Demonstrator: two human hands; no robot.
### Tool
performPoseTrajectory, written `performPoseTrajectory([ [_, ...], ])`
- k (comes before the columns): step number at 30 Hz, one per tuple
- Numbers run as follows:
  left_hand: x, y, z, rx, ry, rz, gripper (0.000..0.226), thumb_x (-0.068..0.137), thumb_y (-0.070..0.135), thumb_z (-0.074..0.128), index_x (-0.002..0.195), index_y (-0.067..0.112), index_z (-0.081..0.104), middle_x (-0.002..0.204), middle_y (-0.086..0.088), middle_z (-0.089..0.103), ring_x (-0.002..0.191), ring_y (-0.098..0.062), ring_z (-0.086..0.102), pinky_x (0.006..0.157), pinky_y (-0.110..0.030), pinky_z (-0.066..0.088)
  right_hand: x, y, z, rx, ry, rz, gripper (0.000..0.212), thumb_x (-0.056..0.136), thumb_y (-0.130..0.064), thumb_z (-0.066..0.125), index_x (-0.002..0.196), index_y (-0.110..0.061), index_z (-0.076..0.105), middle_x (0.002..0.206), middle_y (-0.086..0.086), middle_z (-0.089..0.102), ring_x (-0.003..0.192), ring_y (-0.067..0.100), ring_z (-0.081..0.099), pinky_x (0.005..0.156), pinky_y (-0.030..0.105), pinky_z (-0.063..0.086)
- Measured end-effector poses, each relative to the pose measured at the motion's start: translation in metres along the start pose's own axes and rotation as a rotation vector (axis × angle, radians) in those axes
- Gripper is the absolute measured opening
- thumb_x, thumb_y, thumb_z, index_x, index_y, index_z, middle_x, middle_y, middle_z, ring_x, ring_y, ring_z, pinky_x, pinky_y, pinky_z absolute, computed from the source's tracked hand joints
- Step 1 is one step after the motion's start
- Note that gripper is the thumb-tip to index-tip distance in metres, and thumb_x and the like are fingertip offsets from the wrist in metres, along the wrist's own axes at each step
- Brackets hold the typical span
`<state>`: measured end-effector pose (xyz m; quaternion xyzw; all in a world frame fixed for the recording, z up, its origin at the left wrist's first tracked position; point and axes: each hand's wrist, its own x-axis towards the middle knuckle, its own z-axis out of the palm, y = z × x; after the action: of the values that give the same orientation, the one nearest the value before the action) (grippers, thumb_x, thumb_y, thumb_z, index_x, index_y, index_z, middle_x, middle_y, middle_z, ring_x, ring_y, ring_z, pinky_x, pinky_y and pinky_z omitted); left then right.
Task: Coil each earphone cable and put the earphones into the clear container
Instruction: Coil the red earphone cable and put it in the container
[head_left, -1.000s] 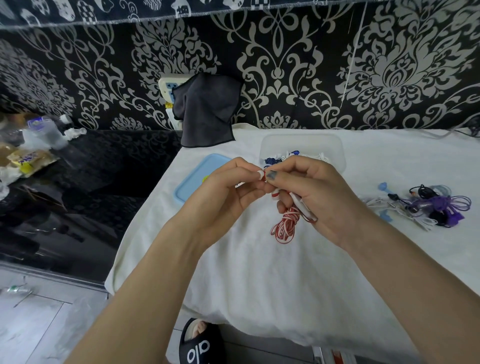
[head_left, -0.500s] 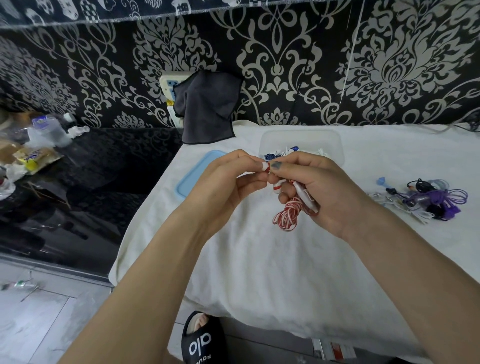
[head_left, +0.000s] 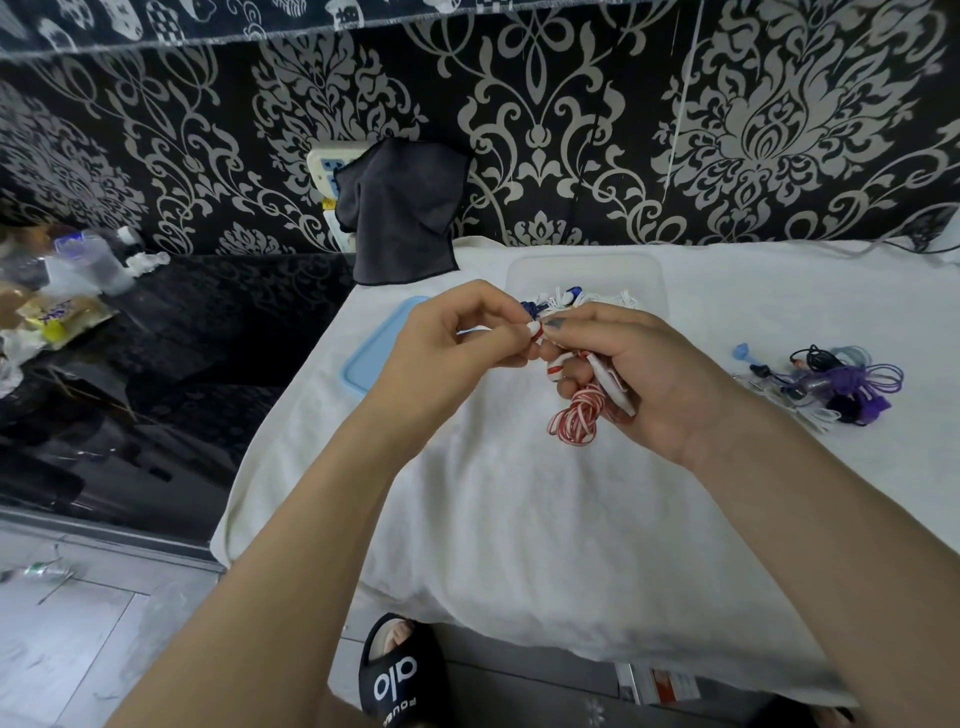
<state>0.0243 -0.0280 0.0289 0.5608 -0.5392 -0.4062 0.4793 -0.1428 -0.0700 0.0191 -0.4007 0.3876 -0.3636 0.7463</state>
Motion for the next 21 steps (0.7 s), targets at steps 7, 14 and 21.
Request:
performPoseTrajectory([
  [7, 0.0013, 0.0032, 0.0050, -0.050, 0.021, -0.016, 0.008, 0.091, -0.004, 0.060, 0.088, 0.002, 0.064, 0.094, -0.038, 0.065, 0.092, -0.042, 0.071, 0.080, -0.034, 0.059, -0.0016, -0.0008, -0.0006, -0.014, -0.010, -0.033, 0.005, 0.093, -0.003, 0.063, 0.095, 0.000, 0.067, 0.074, 0.011, 0.068, 0.050, 0.011, 0.050, 0.052, 0.024, 0.049],
  [14, 0.0039, 0.0025, 0.0088, -0.143, 0.020, -0.107, 0.013, 0.091, -0.002, 0.057, 0.083, 0.007, 0.063, 0.080, -0.018, 0.073, 0.088, -0.031, 0.073, 0.077, -0.031, 0.057, -0.0009, 0.0030, -0.0011, -0.060, 0.028, -0.082, 0.010, 0.092, -0.003, 0.065, 0.098, 0.004, 0.068, 0.074, 0.012, 0.067, 0.058, 0.018, 0.048, 0.052, 0.025, 0.051],
  [21, 0.0033, 0.0033, 0.0106, -0.181, 0.022, -0.185, 0.009, 0.085, 0.003, 0.059, 0.080, 0.009, 0.063, 0.081, -0.018, 0.072, 0.086, -0.030, 0.070, 0.072, -0.027, 0.056, -0.0024, 0.0040, -0.0022, -0.069, 0.023, -0.078, 0.004, 0.091, -0.003, 0.066, 0.090, -0.001, 0.069, 0.074, 0.014, 0.067, 0.058, 0.019, 0.049, 0.052, 0.025, 0.050],
])
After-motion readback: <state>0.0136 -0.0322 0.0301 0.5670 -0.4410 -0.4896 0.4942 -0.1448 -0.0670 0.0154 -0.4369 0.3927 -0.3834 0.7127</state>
